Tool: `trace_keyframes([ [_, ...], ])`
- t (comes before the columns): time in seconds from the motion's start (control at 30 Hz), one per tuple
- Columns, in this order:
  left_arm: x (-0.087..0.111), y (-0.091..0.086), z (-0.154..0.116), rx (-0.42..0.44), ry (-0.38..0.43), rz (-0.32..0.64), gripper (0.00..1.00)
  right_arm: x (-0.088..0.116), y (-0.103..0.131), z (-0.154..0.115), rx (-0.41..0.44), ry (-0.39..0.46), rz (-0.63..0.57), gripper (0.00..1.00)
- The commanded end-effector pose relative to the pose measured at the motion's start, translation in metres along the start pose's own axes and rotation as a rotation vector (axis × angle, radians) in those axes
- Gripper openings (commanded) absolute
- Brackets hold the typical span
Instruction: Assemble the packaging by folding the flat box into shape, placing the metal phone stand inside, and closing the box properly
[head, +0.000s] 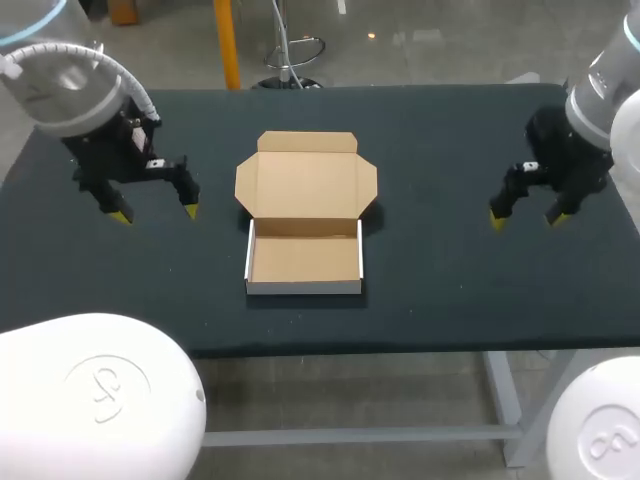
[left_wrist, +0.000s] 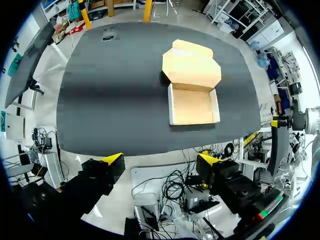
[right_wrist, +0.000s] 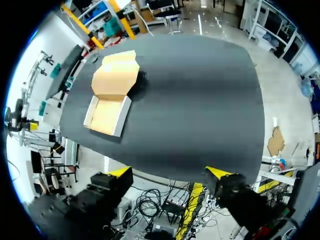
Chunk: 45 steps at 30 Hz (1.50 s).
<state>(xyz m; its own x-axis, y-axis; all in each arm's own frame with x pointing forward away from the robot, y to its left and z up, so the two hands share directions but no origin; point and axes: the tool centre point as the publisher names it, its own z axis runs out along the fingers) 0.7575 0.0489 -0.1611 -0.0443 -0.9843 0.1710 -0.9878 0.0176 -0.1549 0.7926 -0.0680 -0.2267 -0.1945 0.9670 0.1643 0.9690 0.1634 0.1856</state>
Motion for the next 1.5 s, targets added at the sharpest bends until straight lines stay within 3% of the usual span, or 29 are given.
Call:
trace_keyframes([
  [0.03, 0.002, 0.0, 0.0, -0.007, -0.041, -0.005, 1.0, -0.002, 0.007, -0.011, 0.02, 0.002, 0.014, 1.0],
  [0.9, -0.014, -0.008, 0.014, -0.005, -0.037, -0.06, 1.0, 0.002, 0.019, -0.016, 0.039, -0.035, 0.053, 1.0],
  [1.13, -0.028, -0.02, 0.033, 0.023, -0.006, -0.067, 1.0, 0.002, 0.019, -0.016, 0.039, -0.035, 0.053, 1.0],
  [1.5, -0.054, -0.048, 0.066, 0.021, -0.028, -0.106, 1.0, 0.002, 0.019, -0.016, 0.039, -0.035, 0.053, 1.0],
])
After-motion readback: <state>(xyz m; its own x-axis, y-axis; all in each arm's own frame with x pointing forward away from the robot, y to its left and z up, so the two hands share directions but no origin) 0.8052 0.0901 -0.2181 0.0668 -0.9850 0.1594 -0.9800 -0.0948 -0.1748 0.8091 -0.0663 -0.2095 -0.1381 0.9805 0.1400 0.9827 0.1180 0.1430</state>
